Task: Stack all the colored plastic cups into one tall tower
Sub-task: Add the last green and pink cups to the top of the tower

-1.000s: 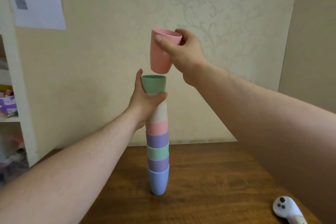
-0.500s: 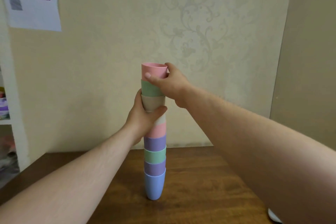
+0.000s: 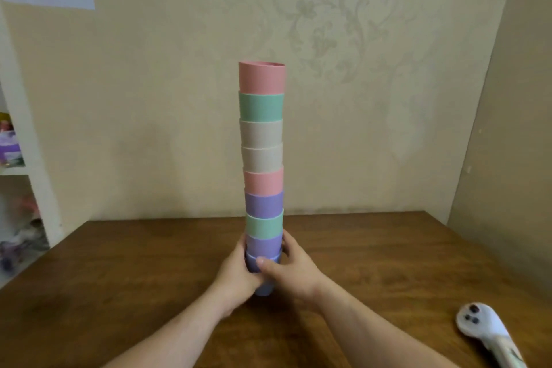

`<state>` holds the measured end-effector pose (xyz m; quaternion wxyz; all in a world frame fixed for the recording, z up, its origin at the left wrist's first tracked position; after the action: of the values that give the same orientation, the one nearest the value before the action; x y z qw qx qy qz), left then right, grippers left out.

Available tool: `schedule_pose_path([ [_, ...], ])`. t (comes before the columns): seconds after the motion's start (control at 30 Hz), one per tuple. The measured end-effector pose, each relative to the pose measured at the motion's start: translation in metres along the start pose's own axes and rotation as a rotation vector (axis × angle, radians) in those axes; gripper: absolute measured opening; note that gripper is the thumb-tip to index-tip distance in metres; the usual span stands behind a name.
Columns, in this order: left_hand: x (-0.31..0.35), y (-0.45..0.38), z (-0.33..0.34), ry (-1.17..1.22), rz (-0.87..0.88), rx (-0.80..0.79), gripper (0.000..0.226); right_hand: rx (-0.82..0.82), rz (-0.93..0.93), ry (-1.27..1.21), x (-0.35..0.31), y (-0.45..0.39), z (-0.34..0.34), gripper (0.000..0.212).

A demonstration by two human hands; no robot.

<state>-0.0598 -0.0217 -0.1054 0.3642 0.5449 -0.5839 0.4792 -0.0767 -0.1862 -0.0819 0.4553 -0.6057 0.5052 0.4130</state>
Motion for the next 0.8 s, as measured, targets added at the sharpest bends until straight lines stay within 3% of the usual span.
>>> schedule_pose_path([
  [0.23, -0.005, -0.029, 0.007, -0.118, 0.003, -0.037, 0.103, 0.047, -0.002, 0.099, 0.007, -0.03, 0.0, 0.074],
  [0.43, -0.008, -0.083, 0.019, -0.166, 0.067, 0.025, 0.105, 0.107, -0.002, 0.152, 0.013, -0.08, -0.007, 0.07],
  [0.8, -0.046, -0.139, 0.036, -0.045, -0.013, 0.147, 0.077, 0.178, -0.034, 0.226, 0.033, -0.152, -0.011, 0.062],
])
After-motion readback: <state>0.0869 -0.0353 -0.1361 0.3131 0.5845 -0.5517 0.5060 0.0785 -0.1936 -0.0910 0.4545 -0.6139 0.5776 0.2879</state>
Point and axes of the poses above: each hand's wrist, its own y-axis away from the middle knuckle, its own z-axis out of the palm, x = y × z, the point moved 1 cm from there along -y, towards the middle knuckle, and after that the axes turned 6 degrees about x, right-handed, at the moved point
